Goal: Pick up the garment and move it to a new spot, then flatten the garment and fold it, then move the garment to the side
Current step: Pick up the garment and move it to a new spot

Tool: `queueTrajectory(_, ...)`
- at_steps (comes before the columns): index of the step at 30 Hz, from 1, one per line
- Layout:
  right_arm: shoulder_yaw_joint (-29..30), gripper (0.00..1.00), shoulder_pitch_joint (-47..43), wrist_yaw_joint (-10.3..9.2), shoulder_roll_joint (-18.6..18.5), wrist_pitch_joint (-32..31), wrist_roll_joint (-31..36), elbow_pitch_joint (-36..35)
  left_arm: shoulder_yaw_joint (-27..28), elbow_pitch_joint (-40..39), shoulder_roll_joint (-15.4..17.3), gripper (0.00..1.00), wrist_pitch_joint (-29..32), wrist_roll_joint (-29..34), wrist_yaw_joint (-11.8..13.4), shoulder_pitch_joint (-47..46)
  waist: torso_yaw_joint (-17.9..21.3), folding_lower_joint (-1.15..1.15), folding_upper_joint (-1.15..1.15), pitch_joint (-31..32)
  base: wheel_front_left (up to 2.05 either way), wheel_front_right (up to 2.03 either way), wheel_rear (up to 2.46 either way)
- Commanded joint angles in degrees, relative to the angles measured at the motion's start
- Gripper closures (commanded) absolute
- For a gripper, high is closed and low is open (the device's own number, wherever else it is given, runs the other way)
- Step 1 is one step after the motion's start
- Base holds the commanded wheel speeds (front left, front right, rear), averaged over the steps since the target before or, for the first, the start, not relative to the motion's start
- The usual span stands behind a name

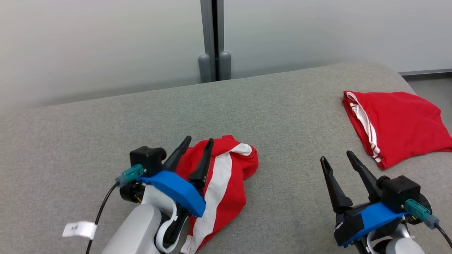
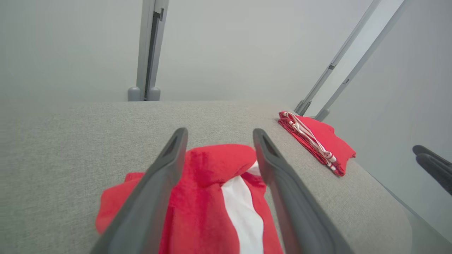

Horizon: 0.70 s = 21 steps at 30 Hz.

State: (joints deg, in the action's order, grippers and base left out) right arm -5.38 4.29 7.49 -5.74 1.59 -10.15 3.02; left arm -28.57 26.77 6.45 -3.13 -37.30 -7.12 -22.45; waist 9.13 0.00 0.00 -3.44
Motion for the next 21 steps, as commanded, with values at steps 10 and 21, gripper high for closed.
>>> queueTrajectory(10, 0.4, 0.00, -1.7, 0.01, 0.5, -0.1, 0.0, 0.1, 3.7, -5.7, 4.5, 0.00, -11.8, 0.1, -0.1, 7.7, -4.4, 0.00, 0.00, 2.0, 0.00, 0.00, 0.00)
queueTrajectory(21, 2.4, 0.00, -3.5, 0.01, 0.7, 0.4, 0.2, 0.2, 17.4, -14.9, 4.7, 0.00, -12.1, 8.8, 2.5, 19.6, -8.0, 0.00, 0.00, 3.2, 0.00, 0.00, 0.00)
